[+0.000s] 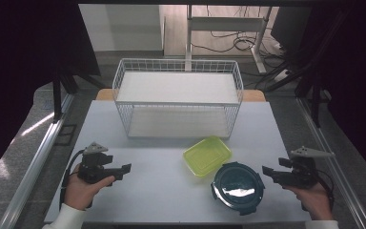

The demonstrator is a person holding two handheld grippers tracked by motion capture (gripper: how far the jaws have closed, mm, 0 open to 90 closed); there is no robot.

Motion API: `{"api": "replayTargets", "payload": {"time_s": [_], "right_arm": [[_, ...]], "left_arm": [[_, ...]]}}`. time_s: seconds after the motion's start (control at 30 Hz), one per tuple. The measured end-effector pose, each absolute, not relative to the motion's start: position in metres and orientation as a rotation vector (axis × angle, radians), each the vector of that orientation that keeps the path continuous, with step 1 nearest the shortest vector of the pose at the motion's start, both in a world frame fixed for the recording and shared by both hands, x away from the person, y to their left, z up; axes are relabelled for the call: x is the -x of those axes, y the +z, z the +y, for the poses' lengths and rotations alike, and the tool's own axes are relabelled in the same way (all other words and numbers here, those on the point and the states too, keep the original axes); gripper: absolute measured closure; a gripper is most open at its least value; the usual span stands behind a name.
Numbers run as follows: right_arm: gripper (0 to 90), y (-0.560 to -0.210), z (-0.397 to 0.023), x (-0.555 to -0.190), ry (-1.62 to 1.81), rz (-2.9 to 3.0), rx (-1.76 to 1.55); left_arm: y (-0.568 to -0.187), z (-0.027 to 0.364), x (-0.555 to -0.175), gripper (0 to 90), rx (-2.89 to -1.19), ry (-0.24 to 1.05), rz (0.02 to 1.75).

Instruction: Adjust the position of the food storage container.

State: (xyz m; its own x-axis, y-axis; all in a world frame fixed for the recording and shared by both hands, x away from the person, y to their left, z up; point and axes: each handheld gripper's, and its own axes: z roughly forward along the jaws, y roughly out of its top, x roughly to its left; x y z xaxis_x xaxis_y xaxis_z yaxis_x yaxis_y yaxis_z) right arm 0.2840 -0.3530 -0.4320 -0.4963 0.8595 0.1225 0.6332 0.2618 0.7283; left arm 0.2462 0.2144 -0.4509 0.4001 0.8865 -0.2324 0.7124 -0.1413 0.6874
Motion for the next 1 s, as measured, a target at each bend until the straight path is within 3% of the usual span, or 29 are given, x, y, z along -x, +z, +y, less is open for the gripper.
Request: {"api": "replayTargets", "payload": {"time_s": [1.0], "right_arm": [[35.8, -0.433, -0.359, -0.284, 0.960, 2.297, -1.429]], "left_arm": [[-0.458, 0.203, -0.250, 20.2, -1.971, 0.261, 1.346]]}}
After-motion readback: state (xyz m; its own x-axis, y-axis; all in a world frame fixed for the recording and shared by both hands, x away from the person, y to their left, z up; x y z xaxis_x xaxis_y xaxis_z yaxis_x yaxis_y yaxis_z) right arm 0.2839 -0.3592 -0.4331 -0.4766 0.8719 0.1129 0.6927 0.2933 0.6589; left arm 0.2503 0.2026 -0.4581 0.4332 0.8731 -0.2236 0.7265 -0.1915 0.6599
